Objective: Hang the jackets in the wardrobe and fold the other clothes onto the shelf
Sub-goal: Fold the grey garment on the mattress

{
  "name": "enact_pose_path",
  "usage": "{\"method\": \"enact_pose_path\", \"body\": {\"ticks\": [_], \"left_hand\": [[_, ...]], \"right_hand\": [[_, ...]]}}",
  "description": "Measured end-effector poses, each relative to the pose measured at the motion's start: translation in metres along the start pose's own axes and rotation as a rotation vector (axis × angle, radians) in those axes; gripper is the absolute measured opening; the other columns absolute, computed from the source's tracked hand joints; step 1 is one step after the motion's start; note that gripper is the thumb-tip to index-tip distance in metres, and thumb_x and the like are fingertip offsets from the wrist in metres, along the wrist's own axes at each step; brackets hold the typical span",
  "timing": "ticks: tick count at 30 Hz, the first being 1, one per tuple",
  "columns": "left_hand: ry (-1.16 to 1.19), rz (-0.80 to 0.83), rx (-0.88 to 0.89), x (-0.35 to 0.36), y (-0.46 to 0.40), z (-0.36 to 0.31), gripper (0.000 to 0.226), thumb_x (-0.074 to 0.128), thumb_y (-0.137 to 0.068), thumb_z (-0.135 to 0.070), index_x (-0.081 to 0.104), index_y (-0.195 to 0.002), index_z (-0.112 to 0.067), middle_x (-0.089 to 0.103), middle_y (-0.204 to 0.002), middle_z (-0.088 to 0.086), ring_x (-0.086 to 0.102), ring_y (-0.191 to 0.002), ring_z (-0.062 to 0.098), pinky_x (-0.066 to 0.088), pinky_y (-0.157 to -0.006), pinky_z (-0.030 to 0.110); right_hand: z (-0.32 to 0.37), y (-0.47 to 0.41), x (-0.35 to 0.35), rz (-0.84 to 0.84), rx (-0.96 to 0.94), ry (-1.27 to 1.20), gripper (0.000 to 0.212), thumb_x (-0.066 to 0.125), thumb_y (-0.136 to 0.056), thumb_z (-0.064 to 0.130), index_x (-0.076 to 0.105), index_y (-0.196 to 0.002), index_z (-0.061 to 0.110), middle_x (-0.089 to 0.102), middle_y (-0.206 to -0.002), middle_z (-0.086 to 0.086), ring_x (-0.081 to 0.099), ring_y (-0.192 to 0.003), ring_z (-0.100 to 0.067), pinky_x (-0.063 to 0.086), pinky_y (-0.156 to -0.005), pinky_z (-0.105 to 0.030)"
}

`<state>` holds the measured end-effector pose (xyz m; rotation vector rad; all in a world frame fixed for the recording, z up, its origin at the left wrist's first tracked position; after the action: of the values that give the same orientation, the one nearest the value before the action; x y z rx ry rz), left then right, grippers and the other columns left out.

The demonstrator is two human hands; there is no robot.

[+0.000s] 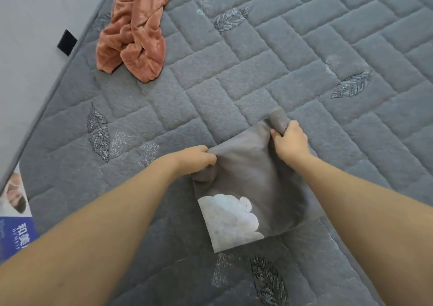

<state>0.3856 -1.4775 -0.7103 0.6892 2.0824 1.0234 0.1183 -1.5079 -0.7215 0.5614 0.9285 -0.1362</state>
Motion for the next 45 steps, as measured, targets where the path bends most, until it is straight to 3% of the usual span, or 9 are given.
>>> {"method": "enact_pose_path", "body": {"ticks": [6,11,16,20,23,29,34,40,45], "left_hand": [[-0.157,-0.399,-0.097,0.014,-0.002,0.012,0.049,0.057,-0.082,-0.040,0.041,-0.125,-0.024,0.036,-0.132,0.003,0.029,-0.129,0.029,0.028,-0.100,0.046],[-0.234,-0.252,-0.057,0.014,-0.006,0.004,0.037,0.056,-0.069,-0.051,0.057,-0.092,-0.022,0.051,-0.104,0.001,0.042,-0.111,0.030,0.033,-0.083,0.038],[0.232,-0.052,0.024,-0.001,0.003,-0.004,0.047,0.049,-0.065,-0.064,0.056,-0.080,-0.021,0.057,-0.079,-0.003,0.049,-0.065,0.017,0.037,-0.060,0.031],[-0.159,-0.539,-0.051,-0.027,-0.005,-0.013,0.038,0.046,-0.089,-0.048,0.044,-0.111,-0.017,0.050,-0.124,0.008,0.046,-0.114,0.030,0.035,-0.095,0.043],[-0.467,-0.905,0.098,-0.025,0.004,-0.034,0.053,0.055,-0.076,-0.028,0.040,-0.126,-0.016,0.037,-0.133,0.011,0.035,-0.121,0.033,0.027,-0.100,0.047],[-0.800,-0.136,0.362,0.081,0.006,0.000,0.100,0.029,-0.081,-0.081,-0.016,-0.154,-0.030,-0.031,-0.159,0.004,-0.032,-0.144,0.024,-0.020,-0.112,0.060],[-0.893,-0.057,0.306,0.098,0.008,0.023,0.110,0.019,-0.066,-0.093,-0.034,-0.145,-0.037,-0.050,-0.147,-0.001,-0.051,-0.132,0.021,-0.028,-0.101,0.068],[-0.288,-0.453,0.226,0.074,0.022,0.010,0.082,0.049,-0.077,-0.069,0.015,-0.147,-0.041,-0.004,-0.157,-0.006,-0.010,-0.145,0.017,-0.005,-0.115,0.064],[-0.198,-0.771,0.047,0.015,-0.010,-0.014,0.074,0.050,-0.090,-0.052,0.022,-0.151,-0.020,0.019,-0.159,0.009,0.011,-0.148,0.028,0.002,-0.117,0.060]], "right_hand": [[-0.003,-0.004,0.011,0.124,0.154,0.005,0.085,0.042,-0.087,0.072,0.038,-0.140,0.005,0.039,-0.143,-0.021,0.036,-0.133,-0.038,0.030,-0.107,-0.045],[-0.007,-0.006,0.005,0.388,0.222,-0.182,0.056,0.074,-0.075,0.056,0.058,-0.104,0.011,0.067,-0.106,-0.005,0.064,-0.088,-0.023,0.048,-0.070,-0.031],[0.009,-0.011,-0.019,0.580,0.159,-0.227,0.043,0.081,-0.078,0.036,0.063,-0.110,0.013,0.072,-0.103,-0.008,0.071,-0.088,-0.024,0.058,-0.083,-0.038],[0.041,-0.032,-0.037,0.322,-0.120,-0.362,0.036,0.072,-0.087,0.033,0.062,-0.116,0.015,0.067,-0.119,-0.009,0.066,-0.101,-0.021,0.053,-0.092,-0.039],[0.045,-0.028,-0.037,-0.187,-0.261,0.171,0.064,0.061,-0.089,0.045,0.039,-0.142,0.016,0.038,-0.142,-0.016,0.038,-0.131,-0.035,0.028,-0.111,-0.049],[-0.009,0.040,0.032,0.147,-0.588,0.659,0.069,0.015,-0.096,0.062,0.000,-0.157,0.031,-0.011,-0.164,-0.003,-0.011,-0.150,-0.024,-0.010,-0.116,-0.059],[-0.049,0.048,0.047,0.127,-0.393,0.644,0.064,-0.005,-0.088,0.074,-0.032,-0.140,0.050,-0.042,-0.149,0.014,-0.031,-0.144,-0.020,-0.021,-0.106,-0.066],[-0.050,0.034,0.024,-0.015,0.134,0.292,0.093,0.023,-0.082,0.080,-0.003,-0.155,0.027,0.001,-0.163,-0.010,0.005,-0.148,-0.031,0.012,-0.113,-0.063],[0.005,-0.021,-0.004,0.055,-0.041,0.078,0.104,0.060,-0.079,0.061,0.003,-0.156,0.021,0.031,-0.154,-0.015,0.029,-0.140,-0.039,0.023,-0.113,-0.051]]}}
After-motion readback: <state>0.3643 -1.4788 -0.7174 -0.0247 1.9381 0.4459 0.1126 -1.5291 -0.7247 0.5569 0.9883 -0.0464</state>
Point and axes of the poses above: each hand's wrist, its own y-axis away from the middle knuckle, its own x-axis out of the palm, z = x × y, the point moved 3 cm from there along -y, towards the middle knuckle
